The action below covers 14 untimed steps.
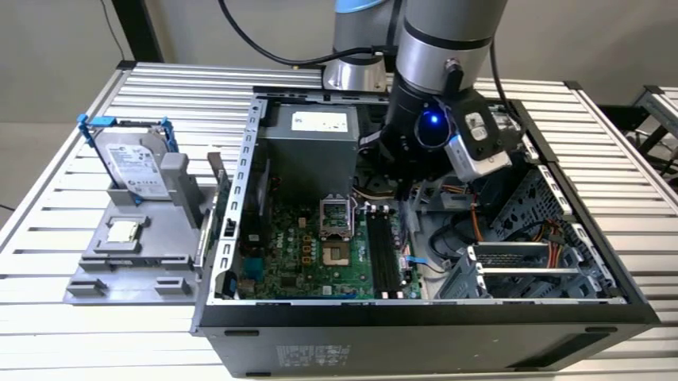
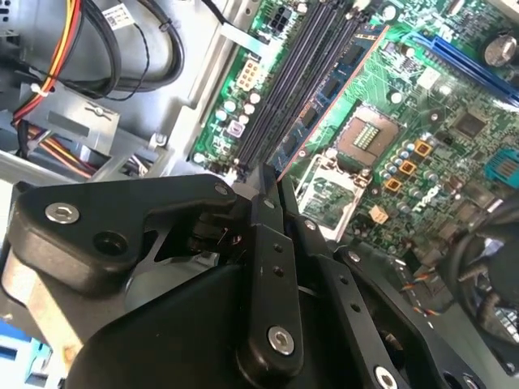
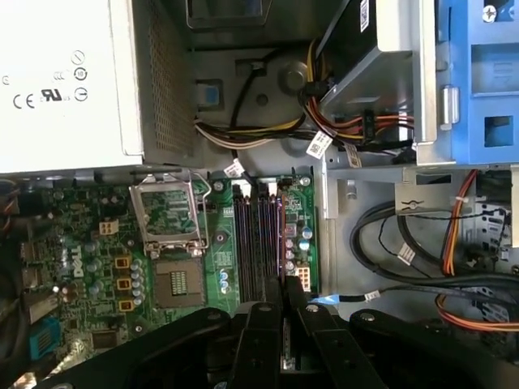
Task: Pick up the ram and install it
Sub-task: 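Insert the ram into the slot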
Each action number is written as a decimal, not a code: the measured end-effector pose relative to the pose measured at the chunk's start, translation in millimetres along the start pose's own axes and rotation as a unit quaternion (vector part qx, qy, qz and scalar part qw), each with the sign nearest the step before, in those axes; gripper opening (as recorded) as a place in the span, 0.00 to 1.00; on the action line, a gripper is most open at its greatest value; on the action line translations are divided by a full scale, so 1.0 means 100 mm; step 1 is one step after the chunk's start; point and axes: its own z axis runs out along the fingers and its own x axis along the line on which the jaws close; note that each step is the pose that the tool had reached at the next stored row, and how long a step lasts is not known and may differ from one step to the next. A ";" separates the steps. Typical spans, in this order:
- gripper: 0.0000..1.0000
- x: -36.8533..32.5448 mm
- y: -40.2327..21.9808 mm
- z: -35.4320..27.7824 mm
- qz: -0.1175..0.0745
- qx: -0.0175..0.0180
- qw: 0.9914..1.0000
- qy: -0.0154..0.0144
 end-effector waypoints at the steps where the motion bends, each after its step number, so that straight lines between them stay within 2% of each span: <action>1: 0.00 -0.004 0.000 0.019 -0.001 0.000 1.000 0.000; 14: 0.00 -0.026 -0.009 0.250 -0.002 0.000 1.000 0.000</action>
